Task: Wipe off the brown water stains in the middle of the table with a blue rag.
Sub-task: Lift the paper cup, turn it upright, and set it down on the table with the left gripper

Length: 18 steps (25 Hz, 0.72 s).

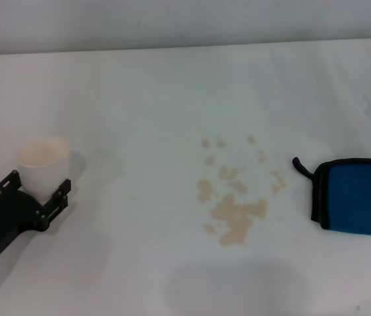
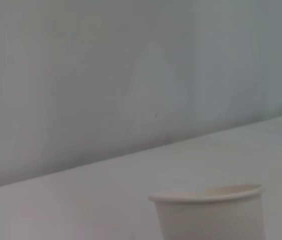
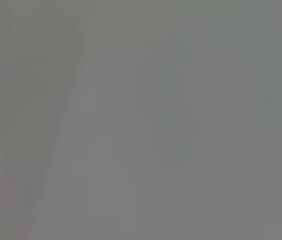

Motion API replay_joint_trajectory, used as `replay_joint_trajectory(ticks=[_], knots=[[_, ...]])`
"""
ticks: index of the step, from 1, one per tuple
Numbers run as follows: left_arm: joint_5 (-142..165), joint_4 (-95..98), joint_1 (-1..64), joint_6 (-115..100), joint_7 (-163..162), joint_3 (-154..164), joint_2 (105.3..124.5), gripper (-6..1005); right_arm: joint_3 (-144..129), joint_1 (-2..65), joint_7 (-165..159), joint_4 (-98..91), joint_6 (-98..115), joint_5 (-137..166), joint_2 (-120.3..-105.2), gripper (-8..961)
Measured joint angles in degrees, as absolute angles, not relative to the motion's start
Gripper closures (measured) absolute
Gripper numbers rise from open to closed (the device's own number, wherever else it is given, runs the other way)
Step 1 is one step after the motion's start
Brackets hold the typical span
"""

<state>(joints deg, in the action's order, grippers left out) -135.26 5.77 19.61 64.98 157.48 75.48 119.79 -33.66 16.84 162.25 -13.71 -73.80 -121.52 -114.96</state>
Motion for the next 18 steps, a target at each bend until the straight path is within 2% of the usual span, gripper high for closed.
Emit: replay_joint_trajectory(ticks=[6, 18], knots=[[-134.68, 5.78, 19.94, 62.59, 157.82, 75.51, 119.74, 354, -33.66, 16.78, 161.35, -14.05, -73.93, -121.53, -114.96, 95], [-134.92, 6.02, 19.46, 61.03, 157.73, 75.32, 119.79, 284, -33.66, 16.62, 161.07, -14.15, -74.01, -121.56, -114.92, 95]])
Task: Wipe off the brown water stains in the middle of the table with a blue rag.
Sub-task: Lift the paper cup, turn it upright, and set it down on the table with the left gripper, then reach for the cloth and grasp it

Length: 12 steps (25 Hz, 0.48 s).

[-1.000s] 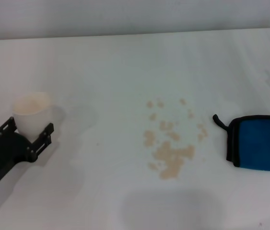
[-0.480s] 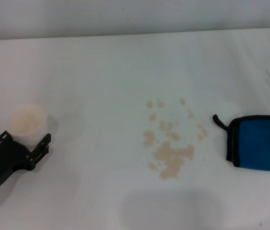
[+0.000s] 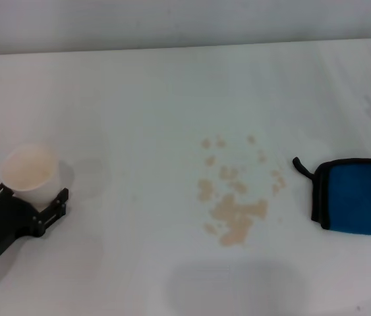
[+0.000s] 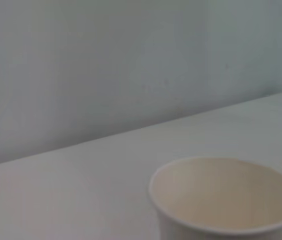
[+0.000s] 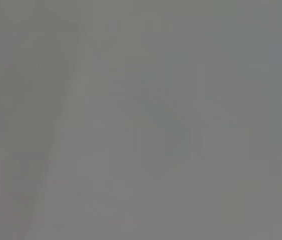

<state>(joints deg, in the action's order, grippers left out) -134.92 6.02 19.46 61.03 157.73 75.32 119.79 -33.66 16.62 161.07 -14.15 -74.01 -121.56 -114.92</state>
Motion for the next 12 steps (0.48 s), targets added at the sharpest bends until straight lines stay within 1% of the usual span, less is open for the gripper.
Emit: replay_joint_trajectory(ticks=[8, 12], knots=[[-135.0, 5.83, 19.22, 62.38, 157.96, 75.46, 119.79, 238, -33.44, 16.4, 161.03, -14.15, -74.01, -121.56, -114.87, 95], [-135.06, 6.15, 17.47, 64.17, 158.31, 75.2, 119.79, 143, -33.28, 16.22, 161.01, -14.15, -74.28, -121.55, -114.87, 95]])
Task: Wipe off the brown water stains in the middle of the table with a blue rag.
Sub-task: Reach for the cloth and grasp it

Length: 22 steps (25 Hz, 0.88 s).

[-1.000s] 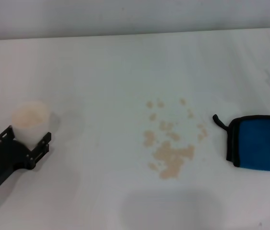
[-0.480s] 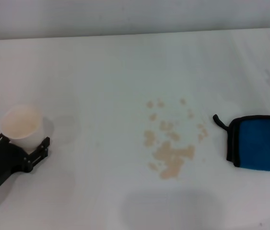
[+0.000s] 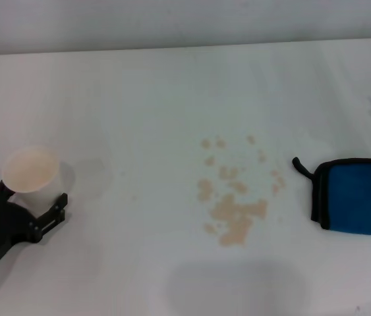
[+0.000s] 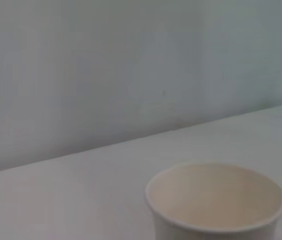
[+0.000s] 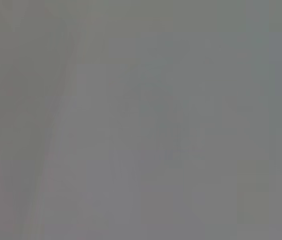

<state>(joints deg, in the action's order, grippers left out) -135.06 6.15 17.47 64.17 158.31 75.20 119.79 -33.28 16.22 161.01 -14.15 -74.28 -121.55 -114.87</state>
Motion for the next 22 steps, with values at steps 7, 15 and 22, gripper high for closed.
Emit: replay_joint_trajectory(ticks=[7, 15, 22], knots=[[-136.12, 6.28, 14.22, 66.6, 159.08, 75.08, 119.79, 119, -33.14, 16.08, 161.01, -14.15, -74.44, -121.55, -114.87, 96], [-138.2, 6.22, 8.6, 73.16, 159.53, 75.05, 119.62, 120, -33.03, 15.91, 161.0, -14.15, -74.35, -121.55, -114.86, 96], [-144.77, 5.7, 4.68, 81.01, 159.23, 74.99, 119.51, 121, -34.08, 12.74, 152.0, -18.9, -73.72, -120.61, -114.39, 96]])
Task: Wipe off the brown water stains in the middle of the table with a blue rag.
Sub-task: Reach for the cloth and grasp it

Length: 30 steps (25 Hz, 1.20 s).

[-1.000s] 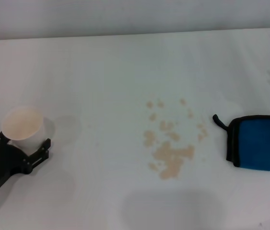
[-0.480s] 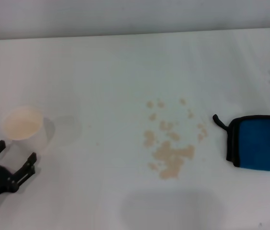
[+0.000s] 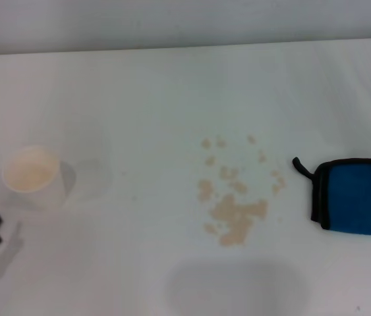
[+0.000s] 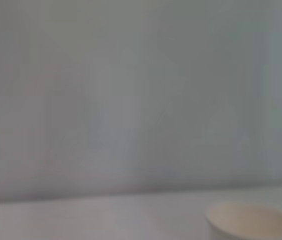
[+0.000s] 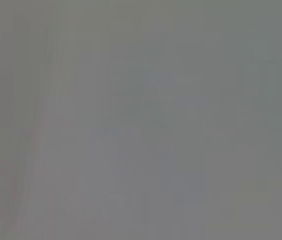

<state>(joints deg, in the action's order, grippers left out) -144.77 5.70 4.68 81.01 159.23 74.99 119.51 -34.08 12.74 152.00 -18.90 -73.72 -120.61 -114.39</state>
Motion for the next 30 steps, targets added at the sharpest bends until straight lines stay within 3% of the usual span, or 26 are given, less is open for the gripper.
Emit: replay_joint_trajectory(ticks=[8, 15, 24, 30], knots=[[-155.99, 5.61, 1.99, 85.21, 159.19, 74.97, 119.26, 122, -33.75, 6.12, 117.31, -42.73, -68.4, -101.44, -114.08, 95], [-161.63, 4.19, 2.36, 85.22, 159.09, 74.97, 119.22, 123, -33.91, 6.06, 87.38, -64.37, -69.33, -80.8, -114.08, 95], [-162.95, 4.2, 3.35, 84.91, 159.08, 73.59, 119.13, 123, -33.85, 17.12, 58.86, -78.44, -87.53, -50.95, -112.92, 96], [-164.34, 4.26, 5.49, 83.65, 159.19, 73.47, 118.9, 123, -37.22, 22.15, 48.84, -83.73, -96.28, -37.57, -113.6, 96]])
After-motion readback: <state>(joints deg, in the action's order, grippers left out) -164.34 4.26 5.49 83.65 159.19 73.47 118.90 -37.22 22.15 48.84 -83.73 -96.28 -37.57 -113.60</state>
